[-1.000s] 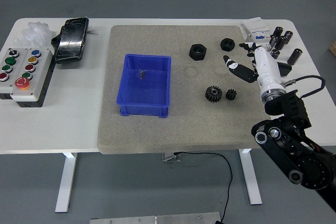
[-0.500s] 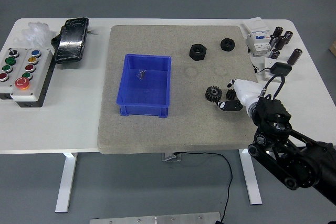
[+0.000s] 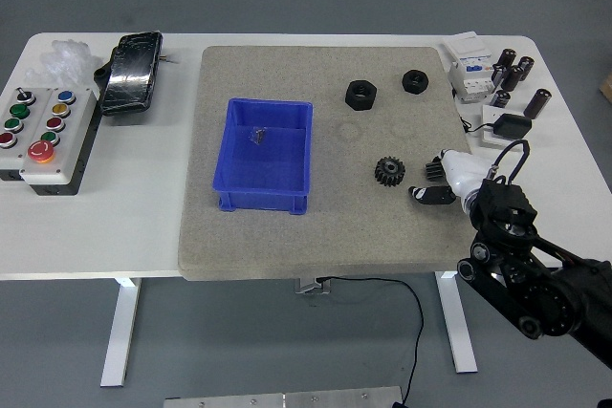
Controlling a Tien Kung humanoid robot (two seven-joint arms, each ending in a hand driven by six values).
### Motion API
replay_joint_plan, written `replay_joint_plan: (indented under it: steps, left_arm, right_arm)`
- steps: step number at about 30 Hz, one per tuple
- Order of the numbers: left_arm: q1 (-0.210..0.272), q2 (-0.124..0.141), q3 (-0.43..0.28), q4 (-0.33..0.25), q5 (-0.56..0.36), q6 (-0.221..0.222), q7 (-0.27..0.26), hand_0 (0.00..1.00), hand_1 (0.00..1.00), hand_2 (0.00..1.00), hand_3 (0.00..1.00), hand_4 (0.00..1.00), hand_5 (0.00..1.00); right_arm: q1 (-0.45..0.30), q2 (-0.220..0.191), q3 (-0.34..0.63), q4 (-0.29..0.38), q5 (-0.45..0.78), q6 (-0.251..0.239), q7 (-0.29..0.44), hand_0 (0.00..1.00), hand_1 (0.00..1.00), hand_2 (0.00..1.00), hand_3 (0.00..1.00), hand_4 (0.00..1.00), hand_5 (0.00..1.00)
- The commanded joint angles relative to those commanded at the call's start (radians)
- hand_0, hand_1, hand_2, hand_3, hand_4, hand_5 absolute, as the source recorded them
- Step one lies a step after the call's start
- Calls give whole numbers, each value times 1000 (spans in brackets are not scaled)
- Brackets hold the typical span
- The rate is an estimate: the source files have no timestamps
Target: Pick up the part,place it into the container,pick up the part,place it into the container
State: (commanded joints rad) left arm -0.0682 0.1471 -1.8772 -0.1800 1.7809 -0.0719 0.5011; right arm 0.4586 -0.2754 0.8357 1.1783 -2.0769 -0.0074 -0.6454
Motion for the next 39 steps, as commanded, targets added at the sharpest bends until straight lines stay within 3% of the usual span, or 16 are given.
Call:
replay_joint_plan:
  steps: [1,6,7,12,13,18,19,24,25,30,31,39]
  left_arm:
    - [-1,-1,1,0,-1,0,-1,716,711,729,851,793,516]
    - [-1,-4,0,0,1,-1,-1,716,711,729,851,793,516]
    - [-2,-4,0,0,1,-1,-1,716,710,728,851,794,518]
    - [-1,-4,-1,0,2,-1,-2,716,710,728,851,794,518]
    - [-1,-5,0,0,0,-1,-2,717,711,729,851,794,519]
    - [-1,-5,1,0,0,-2,-4,717,711,729,851,794,519]
    - [-1,-5,1,0,-1,-2,-4,716,711,728,850,796,524]
    - [0,-4,0,0,0,-2,-6,716,711,728,850,796,524]
    - [0,-4,0,0,0,-2,-7,717,711,728,850,797,530]
    - [0,-4,0,0,0,-2,-10,717,711,728,850,797,530]
    - [0,-4,0,0,1,-2,-11,717,711,728,849,798,536]
    - [-1,-3,1,0,0,-2,-19,717,711,728,850,800,537]
  right_arm:
    - [2,1,-3,-3,-1,-7,0,325,630,638,705,699,526]
    - [11,6,-18,-13,-1,-40,0,325,630,638,705,699,526]
    - [12,6,-20,-15,-1,-44,0,295,581,507,677,577,484]
    - [14,6,-28,-21,2,-51,0,295,581,507,677,577,484]
    - [13,5,-29,-21,2,-50,0,283,559,477,676,375,354]
    - [14,2,-33,-18,1,-44,0,283,559,477,676,375,354]
    - [14,2,-33,-18,1,-43,0,291,547,452,620,283,256]
    - [14,0,-40,-14,13,-36,0,291,547,452,620,283,256]
    - [14,0,-42,-14,16,-36,0,297,541,445,611,212,225]
    - [13,-3,-47,-10,25,-31,0,297,541,445,611,212,225]
    - [14,-4,-47,-9,25,-30,0,290,522,424,600,2,248]
    - [16,-6,-55,-9,23,-38,0,272,493,397,582,2,220]
